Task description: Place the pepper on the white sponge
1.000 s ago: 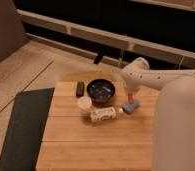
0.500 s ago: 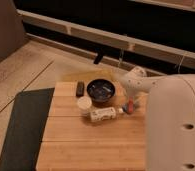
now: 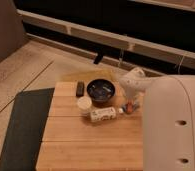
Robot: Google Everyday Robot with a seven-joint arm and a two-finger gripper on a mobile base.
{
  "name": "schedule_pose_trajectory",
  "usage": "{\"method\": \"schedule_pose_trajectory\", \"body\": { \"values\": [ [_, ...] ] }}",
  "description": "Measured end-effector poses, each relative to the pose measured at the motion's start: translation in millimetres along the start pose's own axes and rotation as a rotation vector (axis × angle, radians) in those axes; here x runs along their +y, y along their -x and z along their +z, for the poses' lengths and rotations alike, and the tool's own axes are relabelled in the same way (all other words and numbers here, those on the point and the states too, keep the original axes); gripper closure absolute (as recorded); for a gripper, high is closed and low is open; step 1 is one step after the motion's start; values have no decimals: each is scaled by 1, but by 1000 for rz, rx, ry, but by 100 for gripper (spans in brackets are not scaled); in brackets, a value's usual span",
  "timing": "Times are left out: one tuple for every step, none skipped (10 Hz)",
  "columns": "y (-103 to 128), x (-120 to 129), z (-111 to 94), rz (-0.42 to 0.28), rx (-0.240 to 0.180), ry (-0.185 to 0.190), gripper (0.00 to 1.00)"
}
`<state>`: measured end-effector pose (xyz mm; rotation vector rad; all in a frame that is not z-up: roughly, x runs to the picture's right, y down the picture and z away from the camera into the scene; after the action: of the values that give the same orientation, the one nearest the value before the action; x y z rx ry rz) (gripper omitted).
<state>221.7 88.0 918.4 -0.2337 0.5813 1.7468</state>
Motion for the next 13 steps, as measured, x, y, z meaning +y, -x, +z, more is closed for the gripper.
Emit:
{"method": "schedule_pose_trajectory", "body": {
  "values": [
    [0,0,1,2,2,1,36],
    [0,0,0,4,4,3,28],
    [0,1,0,7,4,5,24],
    [0,1,-1,10,3,10,24],
    [0,2,-1,12,3,19,24],
    [1,3,-3,10,-1,26,24],
    [1,4,-3,8,-2,27,24],
    [1,4,-3,7,-2,26,24],
    [1,4,-3,7,-2,26,24],
    [1,4,-3,7,-2,26,24],
    [1,3,-3,8,-2,26,24],
    [1,3,-3,8,-2,26,24],
    [1,3,-3,8,-2,26,24]
  ]
}}
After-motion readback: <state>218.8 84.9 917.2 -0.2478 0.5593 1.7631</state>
